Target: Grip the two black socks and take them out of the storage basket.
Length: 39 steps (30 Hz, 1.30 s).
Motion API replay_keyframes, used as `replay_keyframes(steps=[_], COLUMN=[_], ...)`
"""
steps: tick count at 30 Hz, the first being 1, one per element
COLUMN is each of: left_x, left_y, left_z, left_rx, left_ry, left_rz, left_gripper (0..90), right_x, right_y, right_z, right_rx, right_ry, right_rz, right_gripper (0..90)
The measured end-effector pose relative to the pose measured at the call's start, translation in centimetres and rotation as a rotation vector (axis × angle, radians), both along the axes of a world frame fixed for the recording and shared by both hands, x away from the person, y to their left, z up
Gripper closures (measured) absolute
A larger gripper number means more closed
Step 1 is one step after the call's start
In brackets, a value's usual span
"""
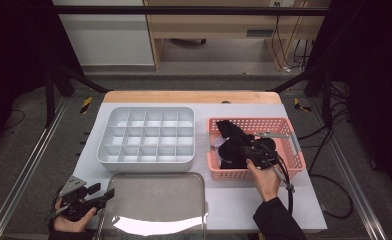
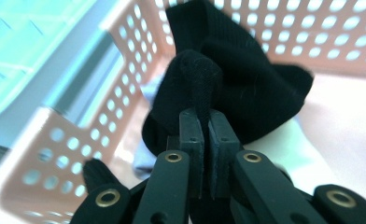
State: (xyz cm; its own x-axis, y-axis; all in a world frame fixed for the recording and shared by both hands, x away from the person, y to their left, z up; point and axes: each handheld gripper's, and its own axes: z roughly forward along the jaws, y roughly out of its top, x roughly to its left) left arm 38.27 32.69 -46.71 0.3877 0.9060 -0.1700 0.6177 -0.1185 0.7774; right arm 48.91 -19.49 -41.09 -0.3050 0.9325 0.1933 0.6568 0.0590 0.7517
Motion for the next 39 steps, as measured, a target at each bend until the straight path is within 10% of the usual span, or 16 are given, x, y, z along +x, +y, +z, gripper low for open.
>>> replay_keyframes(steps=[7, 26, 39], left_x=[0.0, 0.0, 0.1], left_y=[0.0, 0.0, 0.0], left_z=[0.0, -0.1, -0.1], left_rx=[0.005, 0.002, 0.005], left_ry=[0.0, 0.002, 0.004], left_rz=[0.0, -0.001, -0.004], left_gripper=[35.8, 35.9, 35.9], right_x=[-0.4, 3.0, 5.2], right_y=[-1.1, 0.4, 1.0], right_z=[1.4, 3.0, 0.8], right_rx=[0.059, 0.023, -0.032], right_ry=[-0.068, -0.096, -0.014], right_rz=[-0.015, -0.028, -0.048], right_gripper=[86.8, 86.8, 82.7])
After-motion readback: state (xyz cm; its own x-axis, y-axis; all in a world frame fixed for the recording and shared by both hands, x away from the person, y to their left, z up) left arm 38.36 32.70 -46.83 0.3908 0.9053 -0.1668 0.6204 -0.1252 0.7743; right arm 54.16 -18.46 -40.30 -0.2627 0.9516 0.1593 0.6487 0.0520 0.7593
